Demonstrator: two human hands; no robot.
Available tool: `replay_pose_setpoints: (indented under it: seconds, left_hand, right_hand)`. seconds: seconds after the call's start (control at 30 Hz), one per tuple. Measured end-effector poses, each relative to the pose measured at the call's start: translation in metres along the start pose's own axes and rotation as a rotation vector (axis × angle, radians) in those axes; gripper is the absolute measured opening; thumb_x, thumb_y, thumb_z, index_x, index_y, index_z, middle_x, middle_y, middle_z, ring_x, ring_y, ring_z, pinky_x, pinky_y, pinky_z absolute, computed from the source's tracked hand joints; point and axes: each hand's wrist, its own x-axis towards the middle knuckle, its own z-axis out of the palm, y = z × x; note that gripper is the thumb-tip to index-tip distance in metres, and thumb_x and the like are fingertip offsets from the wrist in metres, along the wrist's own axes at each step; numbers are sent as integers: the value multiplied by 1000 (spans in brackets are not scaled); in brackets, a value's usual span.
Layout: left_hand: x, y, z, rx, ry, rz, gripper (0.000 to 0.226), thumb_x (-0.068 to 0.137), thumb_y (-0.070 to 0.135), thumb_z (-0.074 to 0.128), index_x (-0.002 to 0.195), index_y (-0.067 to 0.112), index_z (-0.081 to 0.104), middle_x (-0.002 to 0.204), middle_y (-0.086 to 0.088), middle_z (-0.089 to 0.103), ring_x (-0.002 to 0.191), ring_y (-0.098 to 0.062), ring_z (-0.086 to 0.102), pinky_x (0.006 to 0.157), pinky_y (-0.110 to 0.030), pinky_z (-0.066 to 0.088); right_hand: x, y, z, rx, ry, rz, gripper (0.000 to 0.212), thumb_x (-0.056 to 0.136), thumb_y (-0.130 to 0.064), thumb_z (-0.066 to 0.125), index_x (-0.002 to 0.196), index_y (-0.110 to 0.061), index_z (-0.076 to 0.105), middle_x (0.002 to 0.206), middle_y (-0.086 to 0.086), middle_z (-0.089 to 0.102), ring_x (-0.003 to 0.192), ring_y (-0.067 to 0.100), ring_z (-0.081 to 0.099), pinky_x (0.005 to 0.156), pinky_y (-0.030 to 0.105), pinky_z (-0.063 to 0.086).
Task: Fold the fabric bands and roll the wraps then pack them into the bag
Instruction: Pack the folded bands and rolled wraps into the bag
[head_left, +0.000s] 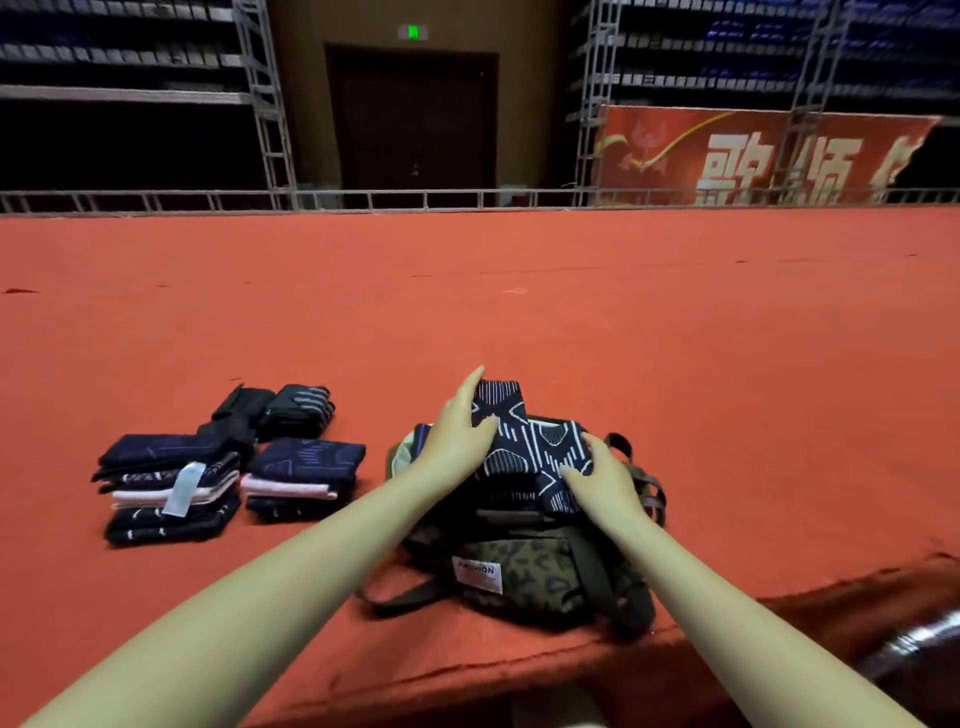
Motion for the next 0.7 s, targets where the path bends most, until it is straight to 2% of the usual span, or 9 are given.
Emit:
replay_pose_setpoints:
  seconds: [0.07,0.13,0.2,0.27,0.33,0.43,0.5,0.57,0.7]
  left_hand:
    - [1,-7,19,59,-5,-32,62,93,14,48,148,27,22,142,-7,39,124,-21,44,96,-23,34]
    - [-3,-18,33,327,-45,-88,59,95,20,44,148,29,21,140,-14,35,124,-27,40,91,-30,37]
    - [-6,-28,37,615,-44,-95,53,97,27,40,148,28,24,150,-16,19,138,-30,19,104,-42,31]
    - [-8,-30,38,708,-25,9,49,99,33,36,147,28,27,157,-7,8,144,-24,6,113,-44,18]
    - [-6,-24,39,693,-55,155,47,100,38,33,146,31,30,157,-1,13,144,-19,11,115,-42,13]
    - [-4,-13,51,677,-186,273,48,97,48,32,144,39,30,153,7,27,140,-15,20,115,-45,15]
    - [-5,-12,64,730,-307,286,47,96,53,32,142,43,32,151,11,29,141,-14,18,116,-48,9]
    - [-5,-17,73,786,-360,292,46,96,53,32,141,44,34,152,13,29,142,-15,14,116,-49,3]
    - [2,-20,75,756,-349,288,42,98,47,31,140,43,37,150,14,33,141,-15,16,116,-43,5]
  right_hand:
    - [4,2,0,-197,-26,-46,62,90,-23,58,146,-17,34,144,7,45,126,25,49,100,32,40]
    - [5,7,-4,-370,-16,-73,59,90,-33,56,145,-24,36,136,11,51,125,29,46,97,37,42]
    - [6,17,-13,-480,73,-137,48,91,-39,53,137,-28,48,119,7,59,121,28,43,94,37,39]
    - [8,31,-22,-504,248,-250,36,89,-35,57,123,-24,62,113,4,61,117,27,44,91,39,37]
    - [14,44,-30,-483,330,-219,36,87,-31,60,120,-19,62,116,7,59,118,29,45,93,41,37]
    - [26,54,-40,-295,89,-16,34,93,-30,52,124,-16,58,122,8,60,117,28,51,91,34,40]
    - [31,52,-41,-218,10,-66,25,95,-23,48,108,-14,67,112,6,68,108,27,59,80,30,41]
    - [34,44,-41,-208,98,-142,23,95,-16,48,97,-10,70,102,8,71,98,28,62,74,30,39]
    - [40,12,-52,-56,303,-277,21,94,-11,49,92,-6,70,94,8,71,90,25,61,74,30,39]
